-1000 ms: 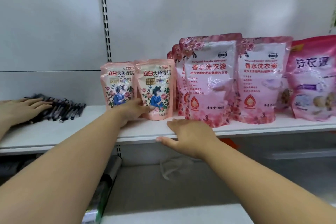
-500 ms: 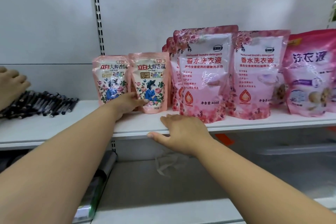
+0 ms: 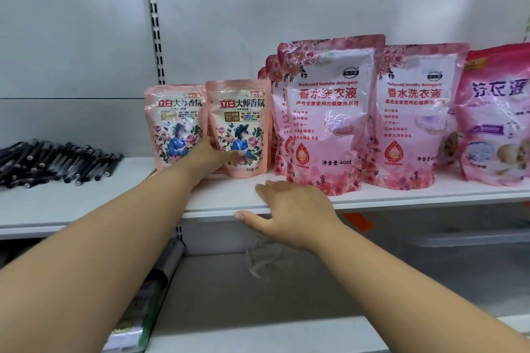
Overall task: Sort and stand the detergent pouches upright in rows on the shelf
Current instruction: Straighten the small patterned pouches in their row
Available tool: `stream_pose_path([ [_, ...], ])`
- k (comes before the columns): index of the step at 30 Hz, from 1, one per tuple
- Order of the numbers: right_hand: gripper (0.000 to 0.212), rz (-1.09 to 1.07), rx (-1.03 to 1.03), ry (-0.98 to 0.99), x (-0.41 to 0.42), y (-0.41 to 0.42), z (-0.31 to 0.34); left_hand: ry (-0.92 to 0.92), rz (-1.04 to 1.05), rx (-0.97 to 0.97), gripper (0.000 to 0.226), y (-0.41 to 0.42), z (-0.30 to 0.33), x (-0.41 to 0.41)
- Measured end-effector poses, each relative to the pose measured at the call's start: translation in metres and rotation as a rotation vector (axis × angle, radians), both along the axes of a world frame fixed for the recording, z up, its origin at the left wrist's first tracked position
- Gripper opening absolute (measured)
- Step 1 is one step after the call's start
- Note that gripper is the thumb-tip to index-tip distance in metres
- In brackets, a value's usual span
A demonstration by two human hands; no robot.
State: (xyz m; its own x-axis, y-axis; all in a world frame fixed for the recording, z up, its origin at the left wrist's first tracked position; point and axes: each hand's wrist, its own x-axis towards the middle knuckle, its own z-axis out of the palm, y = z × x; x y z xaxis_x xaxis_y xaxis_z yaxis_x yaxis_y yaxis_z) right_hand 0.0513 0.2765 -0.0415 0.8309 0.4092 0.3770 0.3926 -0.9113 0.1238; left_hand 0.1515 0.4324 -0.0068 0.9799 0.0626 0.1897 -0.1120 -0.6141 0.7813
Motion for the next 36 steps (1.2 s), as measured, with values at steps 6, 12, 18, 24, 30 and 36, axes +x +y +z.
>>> stream_pose_path([
  [6, 0.073, -0.004, -0.009, 0.004, -0.001, 0.001, 0.001, 0.069, 0.051, 0.15, 0.111, -0.012, -0.001, 0.007],
  [12, 0.074, -0.014, 0.014, -0.002, 0.001, 0.001, 0.003, 0.012, 0.081, 0.177, 0.109, -0.013, 0.002, 0.015],
  [18, 0.073, -0.019, 0.013, 0.017, 0.0, 0.002, -0.001, 0.001, 0.097, 0.204, 0.109, -0.012, -0.003, 0.02],
  [24, 0.074, -0.018, 0.003, -0.007, 0.0, 0.001, 0.005, -0.02, 0.083, 0.131, 0.112, -0.012, 0.002, 0.022],
  [30, 0.073, -0.021, 0.006, -0.034, 0.001, 0.002, 0.001, -0.094, 0.143, 0.111, 0.111, -0.018, 0.004, 0.015],
  [36, 0.074, -0.006, -0.002, -0.041, 0.001, 0.002, -0.003, -0.072, 0.164, 0.154, 0.109, -0.017, -0.001, 0.014],
])
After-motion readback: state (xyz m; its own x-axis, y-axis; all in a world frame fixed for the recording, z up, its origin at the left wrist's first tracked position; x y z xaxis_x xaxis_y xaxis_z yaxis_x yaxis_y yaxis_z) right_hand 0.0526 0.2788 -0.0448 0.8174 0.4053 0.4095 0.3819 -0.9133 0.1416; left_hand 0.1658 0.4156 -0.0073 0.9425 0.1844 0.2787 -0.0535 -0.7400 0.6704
